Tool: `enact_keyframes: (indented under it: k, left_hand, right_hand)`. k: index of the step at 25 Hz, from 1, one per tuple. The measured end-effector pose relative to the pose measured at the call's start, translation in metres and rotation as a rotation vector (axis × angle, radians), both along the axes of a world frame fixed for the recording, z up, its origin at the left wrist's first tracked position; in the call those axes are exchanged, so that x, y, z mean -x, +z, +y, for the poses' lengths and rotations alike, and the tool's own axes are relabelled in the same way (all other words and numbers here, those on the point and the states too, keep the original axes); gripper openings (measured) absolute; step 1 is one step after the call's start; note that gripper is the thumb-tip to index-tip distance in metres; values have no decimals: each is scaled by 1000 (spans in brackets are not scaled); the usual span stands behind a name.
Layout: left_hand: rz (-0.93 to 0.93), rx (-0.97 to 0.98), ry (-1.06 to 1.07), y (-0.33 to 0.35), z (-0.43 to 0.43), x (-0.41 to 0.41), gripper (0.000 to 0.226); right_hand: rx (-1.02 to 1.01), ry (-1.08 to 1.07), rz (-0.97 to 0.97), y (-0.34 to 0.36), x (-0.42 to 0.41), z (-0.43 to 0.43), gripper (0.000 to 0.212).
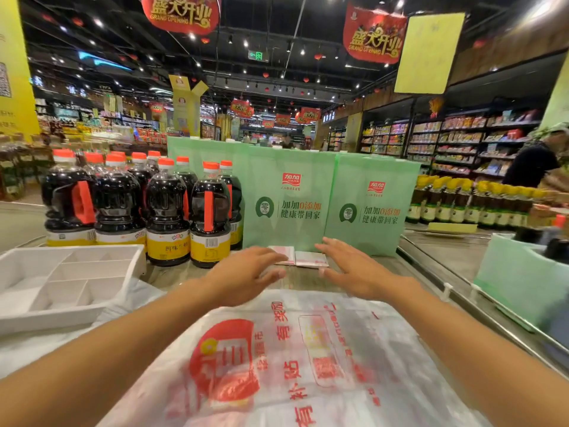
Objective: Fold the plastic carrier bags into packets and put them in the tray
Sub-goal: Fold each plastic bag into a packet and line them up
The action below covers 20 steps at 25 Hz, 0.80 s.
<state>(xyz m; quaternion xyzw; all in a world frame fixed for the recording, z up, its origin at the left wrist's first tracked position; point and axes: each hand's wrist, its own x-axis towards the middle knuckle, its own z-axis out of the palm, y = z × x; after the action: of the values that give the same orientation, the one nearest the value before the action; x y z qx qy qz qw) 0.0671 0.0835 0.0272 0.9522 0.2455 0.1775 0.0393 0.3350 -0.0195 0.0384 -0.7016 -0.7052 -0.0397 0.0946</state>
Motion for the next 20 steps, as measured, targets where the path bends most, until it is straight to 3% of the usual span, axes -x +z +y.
enact_keyframes:
  k: [8,12,15,18,20]
  left_hand:
    - [56,128,-39,8,-103,77,61]
    - [217,280,4,-3,-140,102,86]
    - [384,327,41,-24,-156,110,83]
    - [523,289,97,-44,-151,111,102]
    - [557,244,108,-49,-142,104,84]
  right_hand:
    - [-54,84,124,3,66,-115,65]
    - [-40,101,183,-5,94,-155,66]
    - [62,107,226,-22,109,-173,69]
    - [244,97,204,-42,114,-180,73]
    - [364,64,129,-52,112,-178,74]
